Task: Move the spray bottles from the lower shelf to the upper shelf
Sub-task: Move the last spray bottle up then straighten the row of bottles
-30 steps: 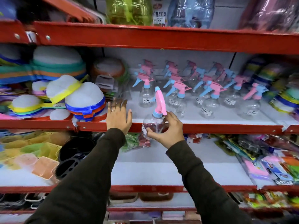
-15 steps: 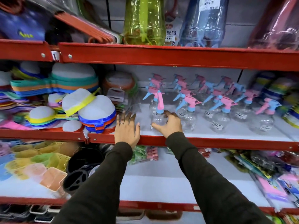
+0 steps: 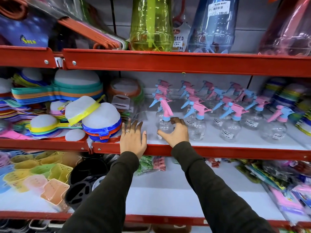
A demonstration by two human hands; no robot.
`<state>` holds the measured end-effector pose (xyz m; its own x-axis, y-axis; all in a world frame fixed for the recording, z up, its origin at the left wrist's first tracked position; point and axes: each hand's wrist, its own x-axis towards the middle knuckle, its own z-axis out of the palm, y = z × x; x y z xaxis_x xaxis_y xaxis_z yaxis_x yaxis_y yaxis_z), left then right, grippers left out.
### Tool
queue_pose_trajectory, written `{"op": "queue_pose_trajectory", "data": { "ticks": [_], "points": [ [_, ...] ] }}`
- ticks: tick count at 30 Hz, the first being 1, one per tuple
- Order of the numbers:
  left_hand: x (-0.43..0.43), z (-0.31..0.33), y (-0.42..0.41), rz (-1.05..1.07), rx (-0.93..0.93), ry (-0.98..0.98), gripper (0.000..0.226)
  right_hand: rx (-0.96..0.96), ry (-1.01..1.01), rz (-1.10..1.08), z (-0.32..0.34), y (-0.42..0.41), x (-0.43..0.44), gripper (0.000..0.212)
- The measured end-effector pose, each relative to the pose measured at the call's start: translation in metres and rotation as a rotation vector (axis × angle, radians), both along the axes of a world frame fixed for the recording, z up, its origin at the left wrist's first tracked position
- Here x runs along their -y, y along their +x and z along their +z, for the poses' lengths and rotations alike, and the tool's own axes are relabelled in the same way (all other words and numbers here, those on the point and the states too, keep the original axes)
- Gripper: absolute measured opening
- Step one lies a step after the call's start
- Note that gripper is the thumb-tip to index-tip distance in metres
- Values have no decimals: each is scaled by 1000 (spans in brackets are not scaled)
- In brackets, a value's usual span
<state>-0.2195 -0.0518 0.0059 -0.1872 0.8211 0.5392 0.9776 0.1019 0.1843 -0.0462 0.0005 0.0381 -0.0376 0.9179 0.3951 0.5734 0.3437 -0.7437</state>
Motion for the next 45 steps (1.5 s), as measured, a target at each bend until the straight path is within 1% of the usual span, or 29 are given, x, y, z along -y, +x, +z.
{"op": "queue_pose_trajectory", "data": {
  "ticks": [5, 9, 11, 14, 19, 22, 25, 29, 31, 34, 42, 45],
  "points": [
    [-1, 1, -1, 6, -5, -8, 57, -21, -43, 77, 2, 0, -2, 68],
    [0, 1, 0, 13, -10, -12, 57, -41, -6, 2, 3, 0, 4, 80],
    [0, 1, 0, 6, 3, -4, 57, -40, 1, -23, 1, 1, 5, 75],
    [-1, 0, -1, -15, 37, -5, 56, -22, -23, 24, 1, 2, 4, 66],
    [1, 1, 0, -7, 82, -70, 61, -20, -81, 124, 4, 2, 2, 69],
    [6, 6, 7, 16, 154, -95, 61, 4, -94, 137, 4, 6, 4, 76],
    [8, 15, 18, -39, 291, -108, 57, -60, -112, 119, 0, 11, 10, 82],
    [4, 24, 38, -193, 496, -192, 55, -84, -178, 117, -4, 17, 13, 67],
    [1, 26, 45, -213, 563, -216, 50, -64, -187, 124, -6, 17, 14, 61],
    [-2, 25, 50, -222, 663, -213, 45, -72, -192, 147, -9, 18, 16, 59],
    [-1, 16, 51, -248, 671, -154, 48, -97, -205, 155, -10, 17, 17, 59],
    [0, 14, 54, -216, 644, -157, 51, -105, -214, 167, -8, 20, 18, 60]
  ]
}}
